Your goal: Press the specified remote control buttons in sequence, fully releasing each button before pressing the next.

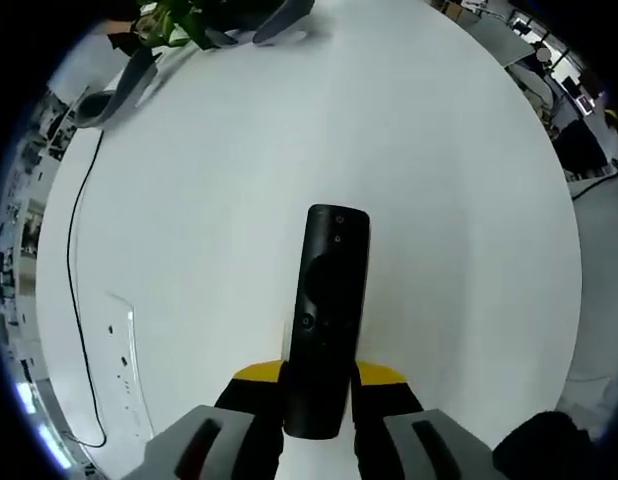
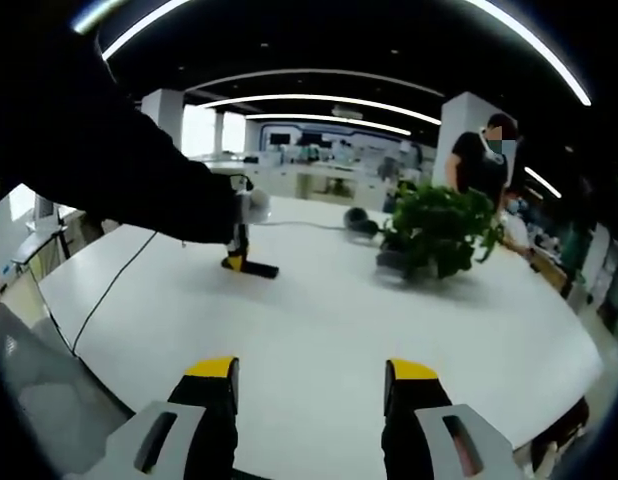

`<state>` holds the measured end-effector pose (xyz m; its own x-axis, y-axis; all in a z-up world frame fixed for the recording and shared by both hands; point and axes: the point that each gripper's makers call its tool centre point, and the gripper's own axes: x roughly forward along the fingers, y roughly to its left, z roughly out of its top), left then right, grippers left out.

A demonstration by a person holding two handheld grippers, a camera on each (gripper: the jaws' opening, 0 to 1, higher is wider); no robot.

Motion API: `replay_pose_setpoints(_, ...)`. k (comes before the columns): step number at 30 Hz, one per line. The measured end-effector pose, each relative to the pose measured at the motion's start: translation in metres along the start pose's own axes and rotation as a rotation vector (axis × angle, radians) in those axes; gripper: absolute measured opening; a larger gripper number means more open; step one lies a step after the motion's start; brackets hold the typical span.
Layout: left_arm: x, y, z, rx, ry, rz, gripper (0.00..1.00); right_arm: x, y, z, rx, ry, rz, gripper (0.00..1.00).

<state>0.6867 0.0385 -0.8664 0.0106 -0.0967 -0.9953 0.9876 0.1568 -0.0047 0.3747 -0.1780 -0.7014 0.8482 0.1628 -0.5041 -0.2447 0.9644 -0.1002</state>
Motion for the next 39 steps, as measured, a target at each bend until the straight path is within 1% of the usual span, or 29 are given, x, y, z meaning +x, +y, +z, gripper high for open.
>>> replay_pose_setpoints(4, 0.000, -0.002, 0.000, -0.016, 0.013, 0.017, 0.26, 0.000, 0.000, 0.001, 0.003, -0.007, 0.000, 0.56)
replay_pose_setpoints(5, 0.000, 0.001, 0.000, -0.014, 0.020, 0.040, 0.29, -0.001, -0.001, 0.002, 0.005, -0.011, 0.001, 0.57)
replay_pose_setpoints(6, -0.002, 0.008, 0.000, -0.014, 0.019, 0.077, 0.35, -0.001, 0.000, 0.003, 0.008, -0.018, 0.006, 0.57)
replay_pose_setpoints(7, -0.003, 0.012, -0.001, -0.038, 0.020, 0.106, 0.39, -0.002, 0.001, 0.006, 0.018, -0.029, 0.013, 0.57)
replay_pose_setpoints(8, -0.003, 0.011, -0.002, -0.051, 0.018, 0.104, 0.40, -0.002, 0.001, 0.007, 0.020, -0.034, 0.012, 0.58)
replay_pose_setpoints(10, -0.002, 0.006, -0.003, -0.081, 0.007, 0.089, 0.36, -0.002, 0.000, 0.007, 0.017, -0.038, 0.007, 0.59)
replay_pose_setpoints(11, -0.003, 0.006, -0.003, -0.097, 0.003, 0.100, 0.35, -0.002, 0.000, 0.007, 0.017, -0.037, 0.007, 0.59)
replay_pose_setpoints(12, -0.004, 0.008, -0.004, -0.107, -0.003, 0.127, 0.37, -0.002, 0.000, 0.007, 0.020, -0.038, 0.006, 0.59)
replay_pose_setpoints(13, -0.005, 0.010, -0.004, -0.122, -0.014, 0.160, 0.38, -0.002, -0.001, 0.008, 0.023, -0.041, 0.006, 0.60)
replay_pose_setpoints(17, -0.008, 0.008, -0.006, -0.164, -0.059, 0.225, 0.38, -0.003, 0.000, 0.012, 0.032, -0.061, 0.014, 0.60)
replay_pose_setpoints(18, -0.010, 0.009, -0.007, -0.172, -0.074, 0.271, 0.39, -0.004, 0.000, 0.012, 0.033, -0.065, 0.015, 0.60)
replay_pose_setpoints(19, -0.012, 0.010, -0.008, -0.194, -0.078, 0.303, 0.40, -0.004, 0.000, 0.013, 0.034, -0.067, 0.016, 0.60)
replay_pose_setpoints(21, -0.012, 0.006, -0.010, -0.256, -0.093, 0.328, 0.38, -0.005, 0.000, 0.014, 0.038, -0.074, 0.019, 0.60)
replay_pose_setpoints(22, -0.013, 0.005, -0.010, -0.260, -0.102, 0.342, 0.37, -0.005, 0.000, 0.014, 0.038, -0.077, 0.020, 0.60)
replay_pose_setpoints(23, -0.013, 0.005, -0.010, -0.245, -0.108, 0.353, 0.38, -0.005, 0.000, 0.014, 0.038, -0.079, 0.021, 0.60)
replay_pose_setpoints(26, -0.015, 0.008, -0.013, -0.289, -0.125, 0.390, 0.41, -0.005, 0.001, 0.015, 0.033, -0.080, 0.026, 0.60)
replay_pose_setpoints(27, -0.016, 0.009, -0.014, -0.300, -0.139, 0.400, 0.43, -0.005, 0.002, 0.015, 0.030, -0.080, 0.027, 0.60)
replay_pose_setpoints(28, -0.018, 0.011, -0.015, -0.322, -0.152, 0.417, 0.45, -0.005, 0.002, 0.015, 0.028, -0.079, 0.028, 0.60)
replay_pose_setpoints(29, -0.020, 0.014, -0.018, -0.366, -0.165, 0.436, 0.48, -0.005, 0.003, 0.014, 0.026, -0.077, 0.030, 0.60)
replay_pose_setpoints(31, -0.021, 0.014, -0.022, -0.413, -0.178, 0.434, 0.53, -0.004, 0.004, 0.014, 0.022, -0.075, 0.035, 0.60)
replay_pose_setpoints(32, -0.021, 0.013, -0.024, -0.440, -0.183, 0.428, 0.55, -0.004, 0.005, 0.015, 0.018, -0.076, 0.037, 0.60)
replay_pose_setpoints(33, -0.023, 0.015, -0.028, -0.472, -0.190, 0.450, 0.54, -0.005, 0.005, 0.015, 0.014, -0.076, 0.038, 0.60)
replay_pose_setpoints(34, -0.027, 0.019, -0.030, -0.472, -0.204, 0.483, 0.55, -0.005, 0.006, 0.015, 0.011, -0.076, 0.040, 0.60)
replay_pose_setpoints(35, -0.031, 0.020, -0.030, -0.497, -0.230, 0.502, 0.55, -0.004, 0.007, 0.015, 0.010, -0.074, 0.042, 0.60)
replay_pose_setpoints(37, -0.037, 0.019, -0.028, -0.521, -0.278, 0.500, 0.56, -0.005, 0.007, 0.014, 0.007, -0.072, 0.045, 0.60)
replay_pose_setpoints(39, -0.044, 0.017, -0.028, -0.531, -0.305, 0.512, 0.59, -0.005, 0.008, 0.014, 0.004, -0.072, 0.047, 0.60)
